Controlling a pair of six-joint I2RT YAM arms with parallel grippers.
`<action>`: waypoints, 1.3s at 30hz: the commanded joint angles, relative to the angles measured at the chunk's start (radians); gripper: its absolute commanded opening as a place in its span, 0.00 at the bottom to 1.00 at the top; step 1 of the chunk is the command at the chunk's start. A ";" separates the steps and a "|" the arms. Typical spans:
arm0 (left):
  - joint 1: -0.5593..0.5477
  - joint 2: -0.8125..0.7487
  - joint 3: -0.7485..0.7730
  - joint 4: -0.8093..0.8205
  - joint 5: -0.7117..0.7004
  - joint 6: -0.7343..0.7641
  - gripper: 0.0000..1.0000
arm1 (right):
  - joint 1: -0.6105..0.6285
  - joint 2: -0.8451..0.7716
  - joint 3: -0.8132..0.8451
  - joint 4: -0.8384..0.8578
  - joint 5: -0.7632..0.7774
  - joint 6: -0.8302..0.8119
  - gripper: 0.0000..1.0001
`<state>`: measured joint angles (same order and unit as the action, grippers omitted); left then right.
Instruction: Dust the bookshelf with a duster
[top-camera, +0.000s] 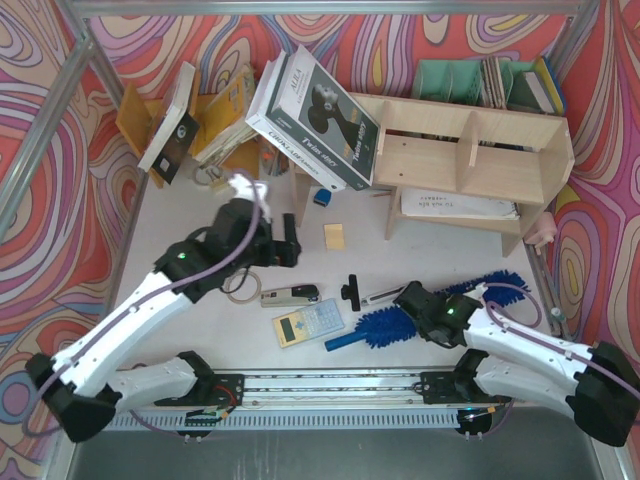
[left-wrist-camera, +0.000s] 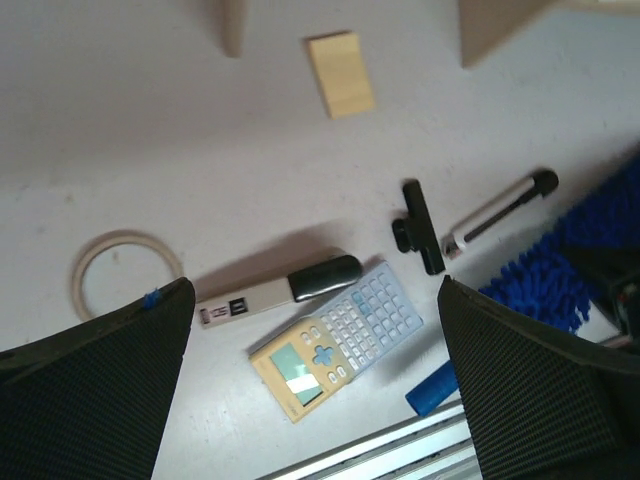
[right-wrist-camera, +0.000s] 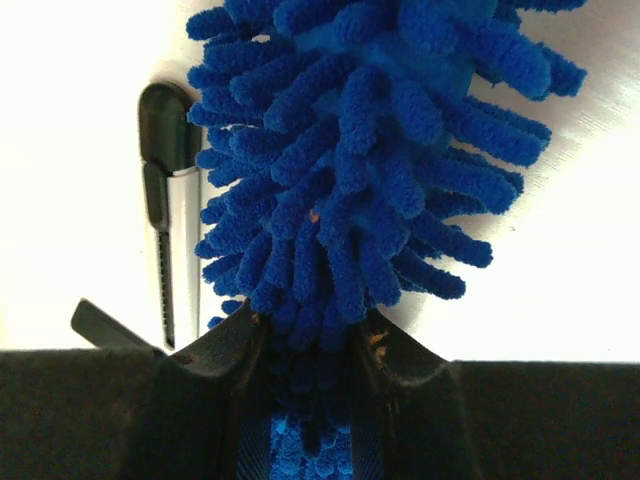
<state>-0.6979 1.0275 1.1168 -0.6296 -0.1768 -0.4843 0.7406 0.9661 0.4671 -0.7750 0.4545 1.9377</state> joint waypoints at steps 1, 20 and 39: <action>-0.167 0.105 0.089 -0.038 -0.153 0.077 0.98 | 0.004 -0.049 0.020 -0.033 0.101 0.015 0.10; -0.514 0.388 0.194 -0.051 -0.109 0.272 0.98 | 0.004 -0.127 0.188 -0.038 0.312 -0.161 0.11; -0.528 0.544 0.163 0.033 0.087 0.334 0.98 | 0.005 -0.190 0.230 0.016 0.319 -0.226 0.11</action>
<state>-1.2194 1.5467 1.2999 -0.6357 -0.1116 -0.1707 0.7406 0.7914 0.6666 -0.7868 0.7254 1.7260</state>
